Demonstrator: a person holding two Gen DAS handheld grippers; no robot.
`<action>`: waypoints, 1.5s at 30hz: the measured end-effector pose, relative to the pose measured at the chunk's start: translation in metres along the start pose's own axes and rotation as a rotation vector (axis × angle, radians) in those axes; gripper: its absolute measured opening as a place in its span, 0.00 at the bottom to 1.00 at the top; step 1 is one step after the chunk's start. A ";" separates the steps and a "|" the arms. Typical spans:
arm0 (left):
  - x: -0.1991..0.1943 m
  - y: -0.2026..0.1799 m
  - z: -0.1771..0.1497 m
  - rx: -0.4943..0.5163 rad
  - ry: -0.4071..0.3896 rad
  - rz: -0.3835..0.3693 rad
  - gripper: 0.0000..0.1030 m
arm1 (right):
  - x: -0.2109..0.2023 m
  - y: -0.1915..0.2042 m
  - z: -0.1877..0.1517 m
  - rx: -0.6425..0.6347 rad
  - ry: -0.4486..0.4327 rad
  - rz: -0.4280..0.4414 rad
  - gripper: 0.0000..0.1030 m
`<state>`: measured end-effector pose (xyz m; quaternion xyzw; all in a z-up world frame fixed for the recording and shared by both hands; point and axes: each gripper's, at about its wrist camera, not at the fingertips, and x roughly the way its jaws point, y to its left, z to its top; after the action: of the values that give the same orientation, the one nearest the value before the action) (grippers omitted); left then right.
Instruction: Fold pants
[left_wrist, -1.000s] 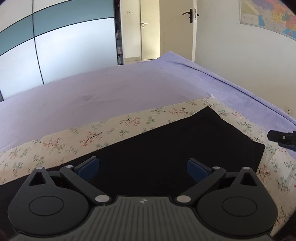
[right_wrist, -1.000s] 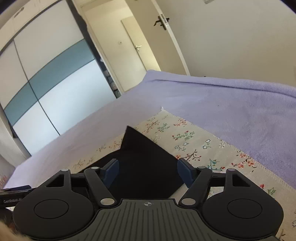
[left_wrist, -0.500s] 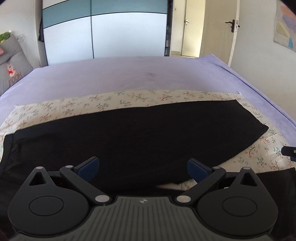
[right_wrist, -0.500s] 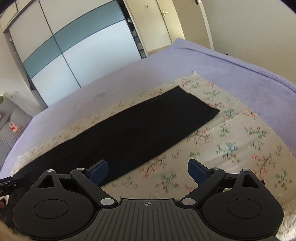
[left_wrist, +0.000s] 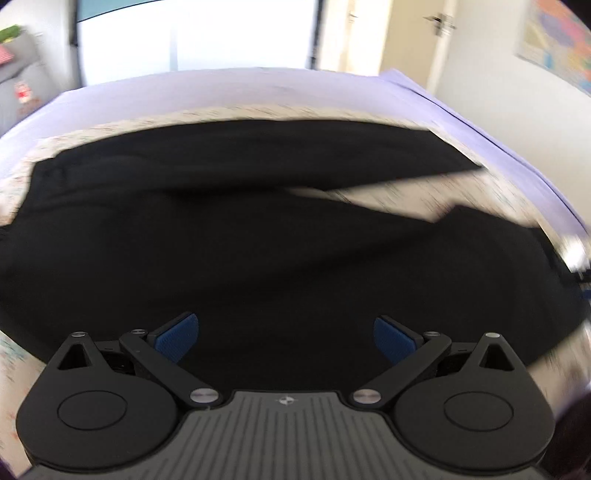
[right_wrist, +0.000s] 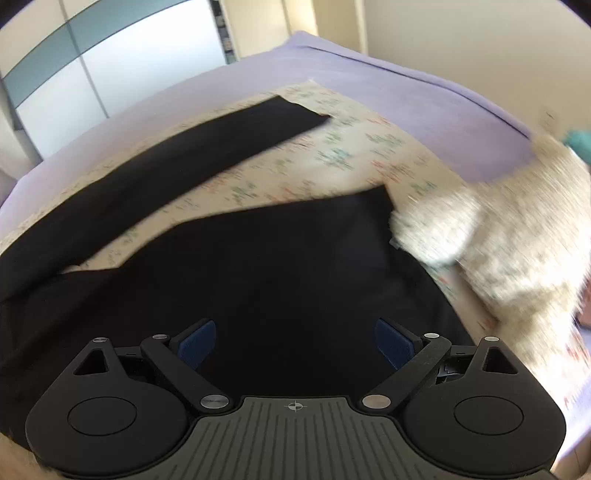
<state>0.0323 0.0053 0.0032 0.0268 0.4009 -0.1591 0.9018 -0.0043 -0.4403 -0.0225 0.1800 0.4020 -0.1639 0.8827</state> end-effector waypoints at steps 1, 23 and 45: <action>0.001 -0.007 -0.008 0.019 0.001 -0.017 1.00 | -0.003 -0.009 -0.006 0.013 0.005 -0.008 0.92; 0.025 -0.115 -0.066 0.419 -0.100 -0.161 0.54 | 0.006 -0.071 -0.040 0.110 -0.123 -0.090 0.01; -0.014 -0.082 -0.063 0.354 -0.040 -0.317 1.00 | -0.061 -0.060 -0.032 -0.161 -0.019 -0.300 0.58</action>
<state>-0.0475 -0.0577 -0.0228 0.1180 0.3482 -0.3669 0.8545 -0.0886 -0.4698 -0.0065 0.0449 0.4278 -0.2627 0.8637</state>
